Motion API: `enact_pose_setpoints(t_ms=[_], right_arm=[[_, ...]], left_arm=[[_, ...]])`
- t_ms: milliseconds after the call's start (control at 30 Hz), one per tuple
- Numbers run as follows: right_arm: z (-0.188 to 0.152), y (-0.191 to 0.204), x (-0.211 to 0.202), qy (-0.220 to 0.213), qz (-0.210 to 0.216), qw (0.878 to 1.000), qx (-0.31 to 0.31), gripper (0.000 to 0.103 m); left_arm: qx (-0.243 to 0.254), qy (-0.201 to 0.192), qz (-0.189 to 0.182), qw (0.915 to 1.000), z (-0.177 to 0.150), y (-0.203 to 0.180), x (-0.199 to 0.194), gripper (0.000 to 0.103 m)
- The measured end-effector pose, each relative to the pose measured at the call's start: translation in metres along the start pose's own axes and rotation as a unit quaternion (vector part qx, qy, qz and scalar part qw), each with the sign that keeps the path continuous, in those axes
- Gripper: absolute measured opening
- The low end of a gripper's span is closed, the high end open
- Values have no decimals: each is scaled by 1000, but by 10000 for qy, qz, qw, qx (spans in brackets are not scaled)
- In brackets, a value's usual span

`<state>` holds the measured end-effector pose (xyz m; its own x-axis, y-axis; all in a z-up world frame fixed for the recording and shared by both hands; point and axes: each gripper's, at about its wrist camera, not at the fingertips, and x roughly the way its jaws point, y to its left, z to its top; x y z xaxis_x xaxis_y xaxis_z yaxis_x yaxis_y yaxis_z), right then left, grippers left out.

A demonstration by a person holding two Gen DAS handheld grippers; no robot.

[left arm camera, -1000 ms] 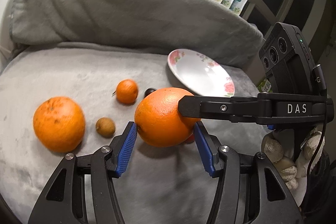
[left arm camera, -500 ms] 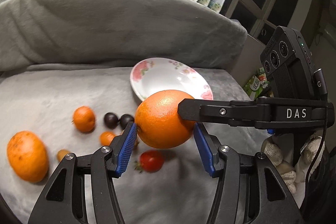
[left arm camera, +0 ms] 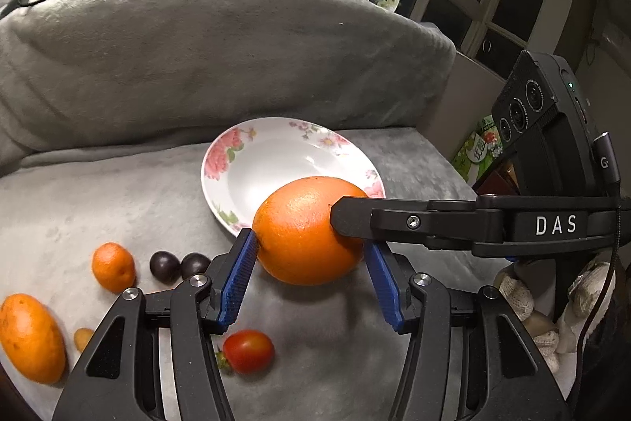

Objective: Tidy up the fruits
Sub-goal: 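Grasp the navel orange with the right gripper and lower it into the plate, then open the right gripper and withdraw it toward the loose fruit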

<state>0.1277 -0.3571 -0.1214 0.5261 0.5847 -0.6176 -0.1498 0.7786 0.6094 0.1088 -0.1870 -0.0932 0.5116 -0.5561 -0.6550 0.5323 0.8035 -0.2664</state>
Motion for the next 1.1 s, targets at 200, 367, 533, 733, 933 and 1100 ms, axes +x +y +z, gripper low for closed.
enact_pose_setpoints(t_ms=[200,367,533,733,933,1100], right_arm=[[2,-5,0,-7,22,10000,40,59],[6,-9,-6,-147,52,9997,177,60],[8,-6,-17,-338,-57,9993,114,60],[4,3,-28,-588,-279,9978,-95,67],[-1,12,-39,-840,-506,9943,-411,68],[-9,22,-43,-980,-651,9902,-758,68]], left_arm=[[63,48,6,10000,4,-2,3,55],[101,14,-45,9999,7,-4,2,55],[219,-102,12,9997,8,-5,-11,55],[165,-170,62,9997,6,1,-22,55],[68,-293,142,9994,4,11,-34,56],[-128,-632,262,9976,4,34,-58,63]])
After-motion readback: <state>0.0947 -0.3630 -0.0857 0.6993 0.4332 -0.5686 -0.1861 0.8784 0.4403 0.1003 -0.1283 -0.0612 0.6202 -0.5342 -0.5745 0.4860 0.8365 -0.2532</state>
